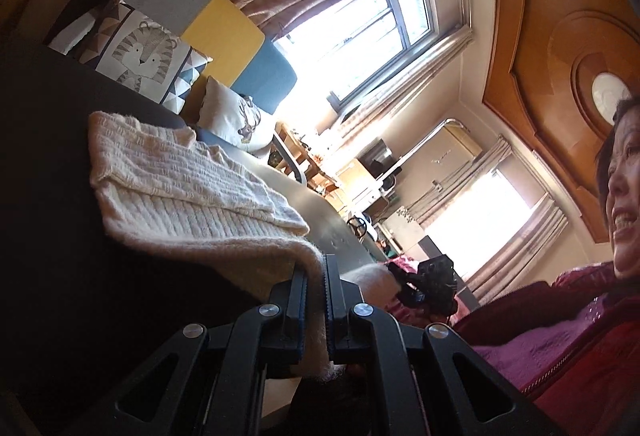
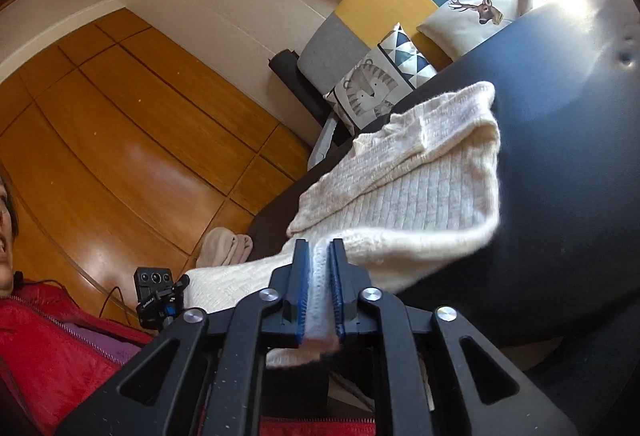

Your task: Fold clothes

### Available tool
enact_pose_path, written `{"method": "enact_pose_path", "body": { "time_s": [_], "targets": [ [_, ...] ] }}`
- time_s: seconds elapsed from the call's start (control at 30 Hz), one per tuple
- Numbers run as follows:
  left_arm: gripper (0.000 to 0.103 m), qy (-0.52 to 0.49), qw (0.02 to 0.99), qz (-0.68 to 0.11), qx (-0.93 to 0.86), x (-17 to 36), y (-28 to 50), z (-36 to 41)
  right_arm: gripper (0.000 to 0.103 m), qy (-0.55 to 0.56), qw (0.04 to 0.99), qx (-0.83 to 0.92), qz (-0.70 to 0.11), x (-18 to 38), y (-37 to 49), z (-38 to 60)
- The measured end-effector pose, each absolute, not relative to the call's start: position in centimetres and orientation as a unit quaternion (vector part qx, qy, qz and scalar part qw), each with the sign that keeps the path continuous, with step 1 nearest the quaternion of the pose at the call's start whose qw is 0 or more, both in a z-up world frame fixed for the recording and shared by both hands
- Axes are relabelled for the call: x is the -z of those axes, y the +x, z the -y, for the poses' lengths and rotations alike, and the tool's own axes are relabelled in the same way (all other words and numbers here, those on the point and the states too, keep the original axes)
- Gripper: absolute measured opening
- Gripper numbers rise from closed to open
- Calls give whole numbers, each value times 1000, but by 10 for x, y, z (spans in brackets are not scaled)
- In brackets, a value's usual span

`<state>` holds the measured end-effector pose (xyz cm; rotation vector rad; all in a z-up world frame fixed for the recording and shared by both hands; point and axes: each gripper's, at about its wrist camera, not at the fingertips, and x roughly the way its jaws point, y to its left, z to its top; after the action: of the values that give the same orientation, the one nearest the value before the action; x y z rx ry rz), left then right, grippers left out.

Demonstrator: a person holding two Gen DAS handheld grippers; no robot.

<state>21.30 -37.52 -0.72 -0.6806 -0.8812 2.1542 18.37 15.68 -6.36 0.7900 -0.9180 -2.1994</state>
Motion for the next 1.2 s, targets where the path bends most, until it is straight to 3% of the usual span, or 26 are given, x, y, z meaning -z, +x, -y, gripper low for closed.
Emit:
{"method": "enact_pose_path", "body": {
  "time_s": [0.13,0.33,0.4,0.53,0.63,0.77,0.93,1.0,1.03,1.2],
  "targets": [
    [6,-249,330,367,-833,9,172,382,3,298,289,833,364,60,136,-168],
    [6,-250,329,386,-825,16,150,384,10,427,266,796,336,89,117,-158],
    [6,-254,332,388,-822,18,154,384,17,460,254,788,322,101,132,-157],
    [6,-261,336,387,-818,21,154,384,56,518,232,750,339,124,165,-158],
    [6,-263,338,382,-819,19,155,383,58,545,234,720,360,138,187,-158],
    [6,-268,339,374,-820,19,157,381,68,570,251,683,382,154,203,-149],
    [6,-269,336,372,-822,19,162,382,68,573,289,663,386,162,205,-119],
    [6,-271,332,373,-823,20,163,384,34,571,308,669,363,156,206,-103],
    [6,-271,331,373,-823,20,163,385,8,571,311,673,353,152,203,-96],
    [6,-270,319,377,-827,18,149,390,8,511,330,712,351,119,168,-98]
  ]
}}
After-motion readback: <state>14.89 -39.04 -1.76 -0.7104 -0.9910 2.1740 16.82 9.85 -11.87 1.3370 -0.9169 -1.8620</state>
